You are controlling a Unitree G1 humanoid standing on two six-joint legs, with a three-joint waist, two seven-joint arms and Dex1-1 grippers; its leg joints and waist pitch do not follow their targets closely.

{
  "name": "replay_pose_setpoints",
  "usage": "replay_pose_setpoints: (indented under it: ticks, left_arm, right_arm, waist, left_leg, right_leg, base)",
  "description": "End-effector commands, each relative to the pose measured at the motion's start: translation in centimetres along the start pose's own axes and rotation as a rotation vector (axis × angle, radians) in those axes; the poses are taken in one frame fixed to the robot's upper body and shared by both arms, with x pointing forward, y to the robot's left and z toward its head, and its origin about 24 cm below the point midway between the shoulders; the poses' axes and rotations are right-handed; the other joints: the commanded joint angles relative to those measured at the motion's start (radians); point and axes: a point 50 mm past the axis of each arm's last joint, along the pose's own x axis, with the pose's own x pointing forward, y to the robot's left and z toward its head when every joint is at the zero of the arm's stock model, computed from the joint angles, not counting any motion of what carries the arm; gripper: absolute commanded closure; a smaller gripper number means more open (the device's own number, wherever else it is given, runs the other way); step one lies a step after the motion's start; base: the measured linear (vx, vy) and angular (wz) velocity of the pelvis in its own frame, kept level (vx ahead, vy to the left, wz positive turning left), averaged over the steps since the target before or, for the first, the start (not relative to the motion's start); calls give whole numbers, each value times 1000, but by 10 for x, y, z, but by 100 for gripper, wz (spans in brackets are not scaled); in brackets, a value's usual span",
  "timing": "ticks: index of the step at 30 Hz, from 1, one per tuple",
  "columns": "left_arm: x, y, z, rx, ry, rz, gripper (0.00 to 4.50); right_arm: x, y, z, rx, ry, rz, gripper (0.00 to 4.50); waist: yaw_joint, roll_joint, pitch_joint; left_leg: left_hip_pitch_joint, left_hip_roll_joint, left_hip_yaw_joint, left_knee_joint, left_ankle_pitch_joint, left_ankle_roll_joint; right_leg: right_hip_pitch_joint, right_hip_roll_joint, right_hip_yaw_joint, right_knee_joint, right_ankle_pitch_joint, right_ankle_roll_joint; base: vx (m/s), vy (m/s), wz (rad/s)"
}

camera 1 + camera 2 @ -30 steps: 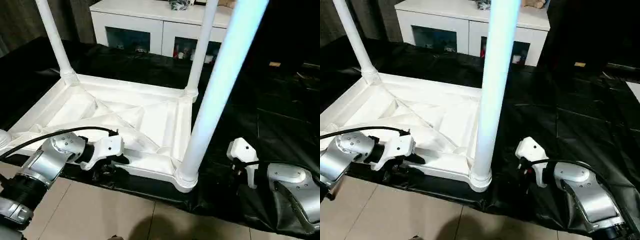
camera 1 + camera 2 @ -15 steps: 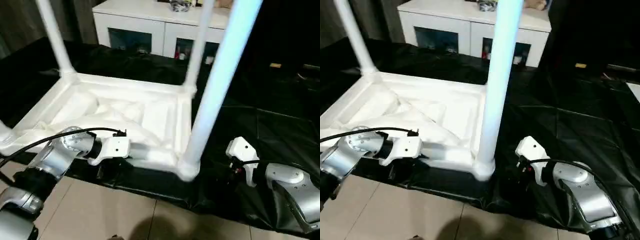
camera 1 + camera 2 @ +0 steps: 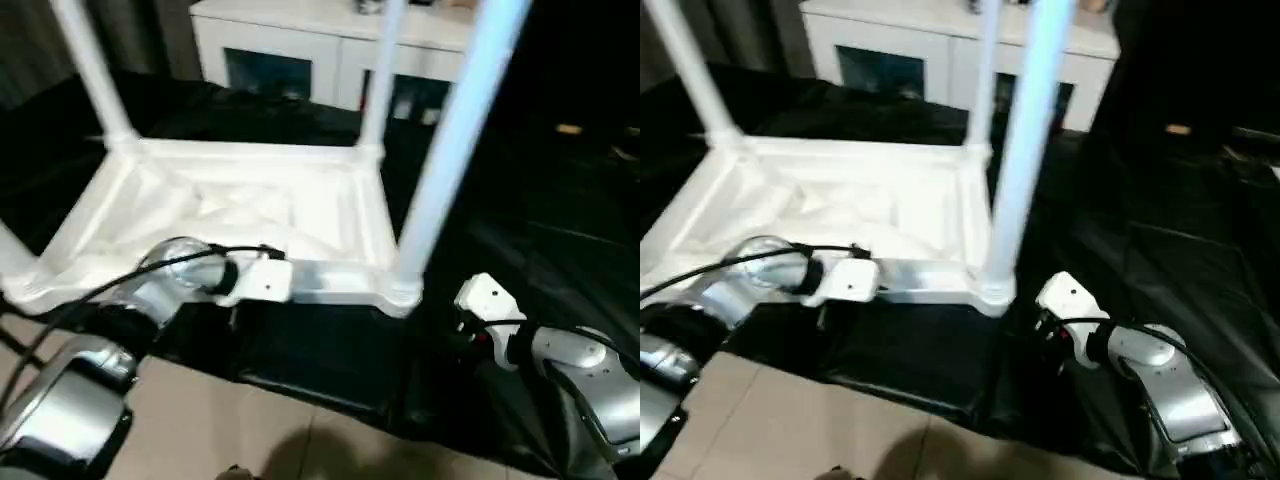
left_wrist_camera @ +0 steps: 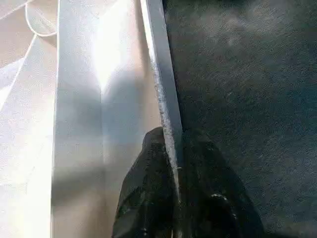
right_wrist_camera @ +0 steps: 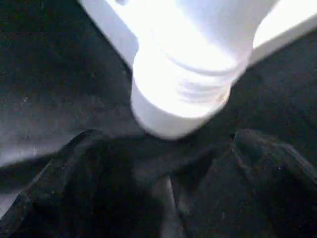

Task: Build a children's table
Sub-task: Rotate table base

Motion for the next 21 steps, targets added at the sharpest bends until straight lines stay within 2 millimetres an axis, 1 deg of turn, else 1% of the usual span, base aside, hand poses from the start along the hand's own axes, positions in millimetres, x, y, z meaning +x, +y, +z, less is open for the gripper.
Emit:
replay_pose_setpoints:
  ticks: [1, 2, 3, 4, 5, 6, 7, 8, 9, 10, 11, 12, 13, 14, 15, 16, 17, 18, 19, 20, 21]
  left_arm:
    - [0, 32, 45, 176, -196, 184, 435]
    - [1, 34, 49, 186, -231, 208, 435]
    - [2, 35, 50, 189, -240, 213, 435]
    - [2, 35, 52, 206, -255, 219, 435]
    - [2, 35, 54, 225, -267, 224, 435]
    - [3, 35, 54, 226, -268, 225, 435]
    - [3, 34, 55, 227, -269, 226, 435]
    - [4, 35, 54, 223, -272, 234, 435]
    - [4, 35, 52, 221, -257, 249, 435]
    - [4, 35, 50, 220, -244, 263, 435]
    - [3, 36, 46, 180, -236, 266, 435]
    - [3, 36, 44, 151, -235, 261, 435]
    - [2, 36, 43, 140, -234, 265, 400]
    - [0, 35, 40, 107, -246, 260, 379]
    - [0, 35, 39, 100, -251, 262, 379]
    - [-2, 32, 36, 75, -264, 246, 379]
    - [-2, 31, 36, 73, -266, 240, 361]
    - [-3, 31, 35, 90, -262, 251, 349]
    - [-4, 29, 35, 94, -261, 248, 335]
    - [-5, 28, 33, 96, -263, 256, 328]
    - [-5, 28, 33, 87, -268, 264, 326]
  right_arm:
    - [-1, -4, 2, -5, -6, -25, 0]
    - [-1, -4, 2, -4, -7, -33, 0]
    - [-1, -4, 1, -4, -7, -35, 0]
    - [-1, -4, 1, -3, -7, -37, 0]
    - [-1, -3, 1, -3, -7, -38, 0]
    - [-1, -3, 1, -3, -7, -38, 0]
    - [0, -3, 1, -3, -7, -38, 0]
    - [0, -2, 1, -3, -7, -38, 0]
    - [0, -2, 1, -4, -7, -38, 0]
    - [1, -2, 1, -4, -8, -38, 0]
    - [1, -2, 1, -4, -9, -37, 0]
    - [1, -2, 1, -4, -10, -37, 0]
    - [2, -2, 1, -4, -11, -37, 0]
    - [2, -2, 2, -2, -14, -38, 0]
    - [2, -2, 2, -1, -15, -39, 0]
    - [2, -3, 1, 3, -18, -45, 0]
    - [2, -3, 1, 4, -19, -47, 0]
    - [3, -2, 1, 5, -19, -50, 0]
    - [3, -2, 0, 5, -17, -54, 0]
    - [4, -2, 0, 6, -16, -65, 0]
    - [5, -2, 0, 7, -17, -73, 0]
  waist:
    - [-5, -11, -68]
    - [3, -13, -68]
    - [5, -12, -68]
    - [6, -11, -67]
    - [7, -15, -66]
    - [8, -13, -65]
    - [8, -12, -64]
    - [7, -16, -63]
    - [7, -15, -63]
    - [4, -16, -63]
    - [1, -18, -63]
    - [1, -18, -63]
    - [1, -17, -63]
    - [0, -17, -63]
    - [0, -17, -64]
    - [0, -22, -64]
    - [2, -17, -66]
    - [2, -21, -66]
    - [2, -18, -67]
    - [2, -17, -67]
    - [2, -17, -67]
  left_leg:
    - [14, 12, 7, -62, -173, 67]
    - [18, 11, 12, -60, -178, 77]
    - [17, 12, 12, -61, -180, 78]
    - [13, 14, 11, -62, -185, 76]
    - [10, 13, 11, -64, -193, 74]
    - [11, 13, 10, -64, -197, 71]
    - [12, 14, 10, -65, -205, 68]
    - [11, 14, 10, -66, -216, 62]
    - [9, 13, 9, -66, -215, 60]
    - [6, 12, 8, -67, -215, 57]
    - [6, 11, 8, -67, -213, 55]
    - [5, 10, 8, -66, -209, 57]
    - [5, 10, 8, -66, -208, 57]
    - [5, 10, 8, -66, -204, 59]
    - [4, 10, 8, -66, -201, 60]
    - [4, 11, 8, -65, -197, 61]
    - [4, 11, 9, -65, -190, 62]
    - [5, 12, 9, -65, -187, 63]
    - [5, 13, 8, -64, -185, 63]
    - [5, 15, 7, -64, -174, 67]
    - [4, 16, 7, -64, -171, 67]
  right_leg:
    - [61, -34, 29, -53, -53, -247]
    - [57, -34, 29, -56, -74, -244]
    - [57, -36, 29, -57, -84, -243]
    - [59, -39, 28, -57, -108, -237]
    - [60, -40, 27, -60, -138, -222]
    - [59, -41, 27, -61, -155, -215]
    - [58, -42, 27, -63, -173, -209]
    - [56, -43, 27, -67, -214, -193]
    - [57, -43, 27, -67, -221, -187]
    - [58, -42, 26, -68, -236, -173]
    - [58, -42, 26, -70, -247, -163]
    - [58, -42, 25, -70, -251, -160]
    - [57, -43, 26, -71, -256, -159]
    - [56, -42, 25, -71, -258, -157]
    - [56, -42, 25, -70, -253, -158]
    - [56, -43, 25, -69, -246, -163]
    - [55, -43, 25, -66, -227, -176]
    - [54, -43, 24, -65, -215, -183]
    - [55, -43, 25, -63, -202, -189]
    - [55, -42, 24, -57, -144, -209]
    - [56, -42, 23, -55, -126, -214]
  base:
    - [0, 0, 0]
    - [0, 0, 0]
    - [0, 0, 0]
    - [0, 0, 0]
    - [0, 0, 0]
    - [0, 0, 0]
    - [0, 0, 0]
    - [0, 0, 0]
    - [0, 0, 0]
    - [0, 0, 0]
    - [0, 0, 0]
    - [0, 0, 0]
    - [0, 0, 0]
    - [0, 0, 0]
    - [0, 0, 0]
    - [0, 0, 0]
    - [0, 0, 0]
    - [0, 0, 0]
    - [0, 0, 0]
    - [0, 0, 0]
    - [0, 0, 0]
